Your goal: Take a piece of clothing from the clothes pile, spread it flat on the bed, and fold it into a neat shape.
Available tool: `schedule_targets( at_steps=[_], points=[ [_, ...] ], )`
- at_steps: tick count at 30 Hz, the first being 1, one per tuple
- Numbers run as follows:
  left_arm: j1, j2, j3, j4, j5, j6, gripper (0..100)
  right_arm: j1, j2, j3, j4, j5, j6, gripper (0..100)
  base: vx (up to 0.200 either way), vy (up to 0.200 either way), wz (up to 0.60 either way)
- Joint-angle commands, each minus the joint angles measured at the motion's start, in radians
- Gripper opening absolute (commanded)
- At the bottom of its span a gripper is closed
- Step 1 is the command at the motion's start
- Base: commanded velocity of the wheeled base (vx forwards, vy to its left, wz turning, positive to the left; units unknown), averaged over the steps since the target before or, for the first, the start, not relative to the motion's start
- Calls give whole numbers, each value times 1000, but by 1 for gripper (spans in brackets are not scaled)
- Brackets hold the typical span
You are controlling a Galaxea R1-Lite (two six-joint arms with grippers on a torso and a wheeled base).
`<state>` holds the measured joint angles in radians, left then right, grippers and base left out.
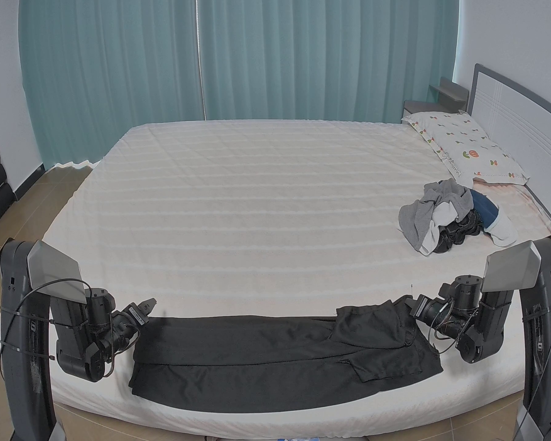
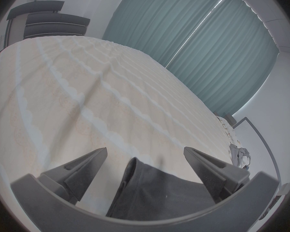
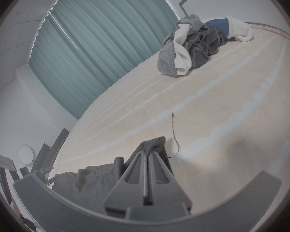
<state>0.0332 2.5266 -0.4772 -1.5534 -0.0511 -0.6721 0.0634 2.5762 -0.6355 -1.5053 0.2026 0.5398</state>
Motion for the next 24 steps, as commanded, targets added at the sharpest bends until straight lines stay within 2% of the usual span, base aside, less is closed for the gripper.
schedule_targets(
  at_steps=[1,11,17,22,23,24],
  points=[
    [1,-11,29,-8,-3,0,100,-11,2,-23,-1,-23,28,0,0,0,0],
    [-49,-51,108,-8,-32,2,100,-10,12,-24,-7,-28,52,0,0,0,0],
    [-58,-23,94,-8,-26,65,100,-4,10,-21,-13,-28,54,0,0,0,0],
    [-58,-11,83,-10,-19,69,100,-4,10,-23,-12,-28,54,0,0,0,0],
    [-58,-11,83,-10,-19,69,0,-4,10,-23,-12,-28,54,0,0,0,0],
    [-56,-11,80,-10,-18,68,0,-4,10,-24,-13,-28,54,0,0,0,0]
  ],
)
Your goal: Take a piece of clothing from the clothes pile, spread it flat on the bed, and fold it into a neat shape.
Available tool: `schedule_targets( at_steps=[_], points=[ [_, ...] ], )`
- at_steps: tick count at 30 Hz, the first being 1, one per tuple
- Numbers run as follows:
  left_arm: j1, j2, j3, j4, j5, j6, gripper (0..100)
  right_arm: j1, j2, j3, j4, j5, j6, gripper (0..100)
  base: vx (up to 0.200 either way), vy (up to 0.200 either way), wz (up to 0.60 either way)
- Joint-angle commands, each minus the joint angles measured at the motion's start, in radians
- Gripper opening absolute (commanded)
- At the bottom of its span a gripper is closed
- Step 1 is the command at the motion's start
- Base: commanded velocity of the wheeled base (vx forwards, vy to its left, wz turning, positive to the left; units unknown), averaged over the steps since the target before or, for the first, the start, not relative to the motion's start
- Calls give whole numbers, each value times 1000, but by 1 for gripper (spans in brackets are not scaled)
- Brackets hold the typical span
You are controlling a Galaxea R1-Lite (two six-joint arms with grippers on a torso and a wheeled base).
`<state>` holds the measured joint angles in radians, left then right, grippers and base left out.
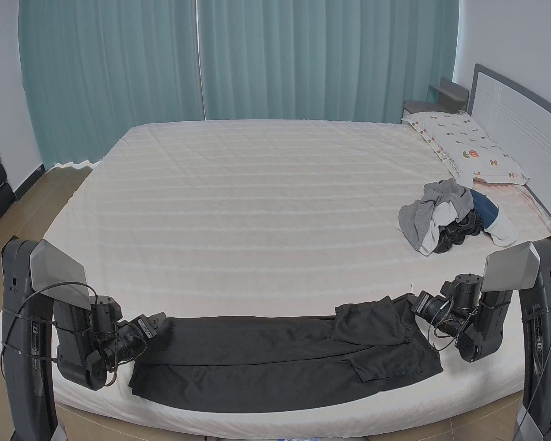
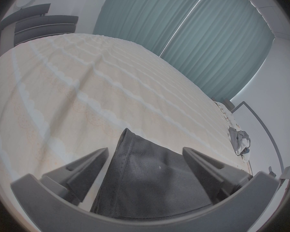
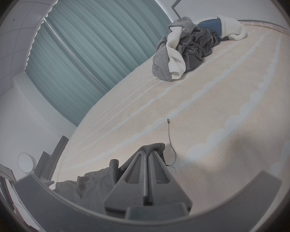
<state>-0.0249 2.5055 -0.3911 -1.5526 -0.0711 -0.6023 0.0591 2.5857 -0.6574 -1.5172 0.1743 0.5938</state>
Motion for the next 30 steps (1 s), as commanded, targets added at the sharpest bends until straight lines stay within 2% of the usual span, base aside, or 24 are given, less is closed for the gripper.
schedule_targets(
  at_steps=[1,6,12,30],
  points=[
    [5,10,-14,-11,5,-4,0,-1,-1,-2,-1,1,0,0,0,0,0],
    [31,6,-38,-11,30,-11,0,-7,-3,-7,-4,1,1,0,0,0,0],
    [57,7,-94,-11,57,-71,0,-9,-6,-10,-35,-7,14,0,0,0,0],
    [59,16,-134,-11,56,-74,0,-19,10,-57,-37,-35,29,0,0,0,0]
  ],
)
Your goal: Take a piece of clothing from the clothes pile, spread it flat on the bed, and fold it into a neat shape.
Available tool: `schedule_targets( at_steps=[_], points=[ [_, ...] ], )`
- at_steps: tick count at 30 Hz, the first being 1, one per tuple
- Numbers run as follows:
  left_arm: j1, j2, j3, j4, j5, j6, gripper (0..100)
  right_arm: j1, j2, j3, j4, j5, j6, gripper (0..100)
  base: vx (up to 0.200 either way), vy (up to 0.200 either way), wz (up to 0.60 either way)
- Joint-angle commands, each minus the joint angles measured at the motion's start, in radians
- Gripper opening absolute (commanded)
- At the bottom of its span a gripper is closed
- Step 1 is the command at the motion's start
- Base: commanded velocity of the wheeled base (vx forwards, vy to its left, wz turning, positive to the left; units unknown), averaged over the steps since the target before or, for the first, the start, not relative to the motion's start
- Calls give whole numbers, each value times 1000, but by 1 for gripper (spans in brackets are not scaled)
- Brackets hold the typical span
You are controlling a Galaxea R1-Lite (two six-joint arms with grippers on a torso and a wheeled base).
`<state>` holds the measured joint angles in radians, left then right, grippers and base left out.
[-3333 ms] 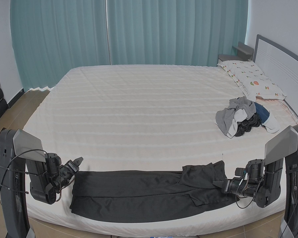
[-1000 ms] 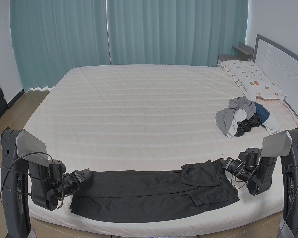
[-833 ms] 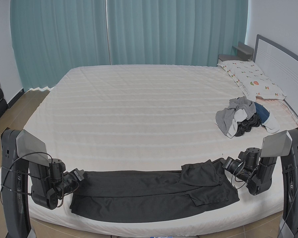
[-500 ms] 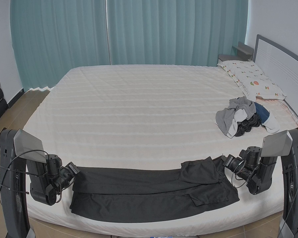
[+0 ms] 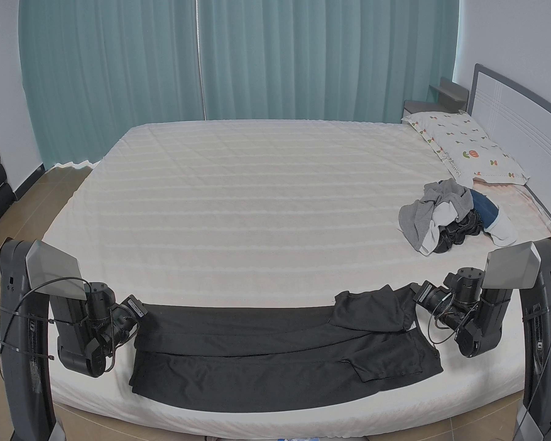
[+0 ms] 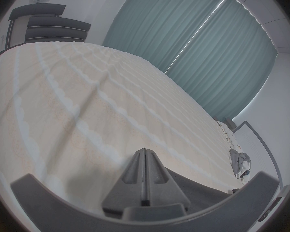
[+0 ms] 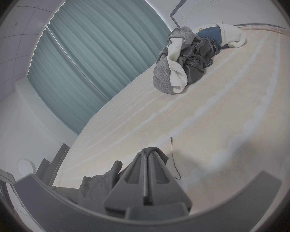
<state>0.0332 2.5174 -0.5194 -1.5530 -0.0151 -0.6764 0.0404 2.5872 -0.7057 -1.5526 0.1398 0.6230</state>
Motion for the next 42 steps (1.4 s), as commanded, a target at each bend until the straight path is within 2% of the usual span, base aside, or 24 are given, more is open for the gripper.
schedule_targets(
  at_steps=[1,14,24,25,32,42],
  points=[
    [1,6,-7,-9,1,0,0,1,11,-12,-1,0,0,0,0,0,0],
    [1,29,-54,-10,3,1,0,3,22,-35,-1,-2,0,0,0,0,0],
    [-10,46,-30,-9,1,15,0,4,36,-21,0,-16,-2,0,0,0,0],
    [-10,46,-24,-9,0,18,100,4,36,-20,0,-16,-2,100,0,0,0],
    [-6,35,-8,-10,0,14,100,7,-1,-3,-8,-17,-2,100,0,0,0],
    [10,-132,75,-9,0,14,100,16,-191,75,8,-17,-2,100,0,0,0]
  ],
)
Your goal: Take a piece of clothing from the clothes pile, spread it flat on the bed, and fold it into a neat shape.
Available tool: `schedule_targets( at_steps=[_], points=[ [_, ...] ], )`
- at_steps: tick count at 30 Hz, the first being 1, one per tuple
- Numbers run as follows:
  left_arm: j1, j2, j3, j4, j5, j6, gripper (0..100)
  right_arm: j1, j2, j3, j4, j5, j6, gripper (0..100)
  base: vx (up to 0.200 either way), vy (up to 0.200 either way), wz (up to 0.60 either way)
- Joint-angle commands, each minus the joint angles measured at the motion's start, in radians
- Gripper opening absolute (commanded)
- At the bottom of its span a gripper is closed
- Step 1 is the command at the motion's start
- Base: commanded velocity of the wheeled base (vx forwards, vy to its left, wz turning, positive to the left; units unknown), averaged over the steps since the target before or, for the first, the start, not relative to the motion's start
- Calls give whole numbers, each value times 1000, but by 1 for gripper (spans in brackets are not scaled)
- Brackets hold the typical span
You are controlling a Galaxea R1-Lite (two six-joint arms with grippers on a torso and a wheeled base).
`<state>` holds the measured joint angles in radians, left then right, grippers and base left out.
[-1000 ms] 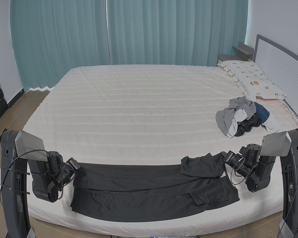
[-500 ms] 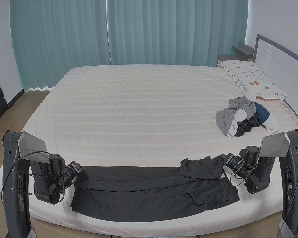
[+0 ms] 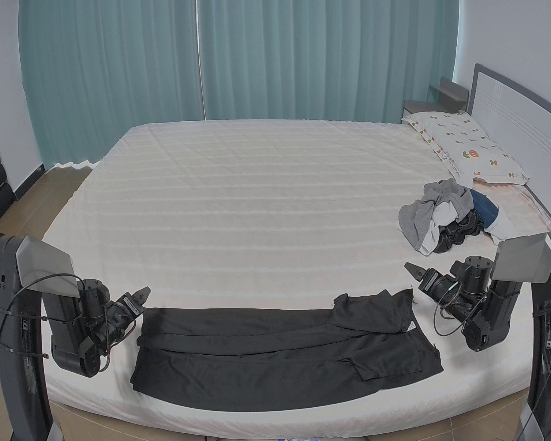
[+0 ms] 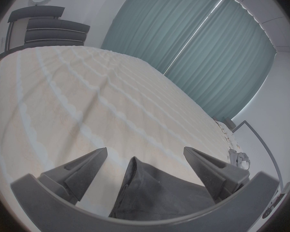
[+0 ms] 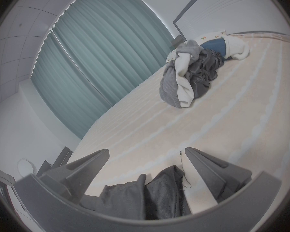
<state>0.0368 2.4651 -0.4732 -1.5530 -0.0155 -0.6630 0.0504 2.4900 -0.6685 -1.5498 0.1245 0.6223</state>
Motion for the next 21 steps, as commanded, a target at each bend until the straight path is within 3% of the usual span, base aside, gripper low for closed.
schedule_targets(
  at_steps=[1,5,8,12,15,17,21],
  points=[
    [6,-87,28,-9,0,2,100,8,-103,47,7,-2,-1,100,0,0,0],
    [-2,-137,67,2,0,2,100,12,-171,125,10,-6,-4,100,0,0,0],
    [-17,-201,179,-4,-4,-6,100,37,-226,239,5,3,4,100,0,0,0],
    [-46,-253,298,-6,-9,-75,100,105,-250,357,-10,-8,71,100,0,0,0],
    [-61,-270,341,-6,-9,-139,100,152,-295,409,-7,-12,129,100,-200,0,0],
    [-64,-272,384,-6,-17,-207,100,224,-336,488,5,-12,160,100,-200,0,0],
    [-64,-249,389,-6,-20,-224,100,295,-310,547,-7,-12,218,100,-200,0,0]
  ],
)
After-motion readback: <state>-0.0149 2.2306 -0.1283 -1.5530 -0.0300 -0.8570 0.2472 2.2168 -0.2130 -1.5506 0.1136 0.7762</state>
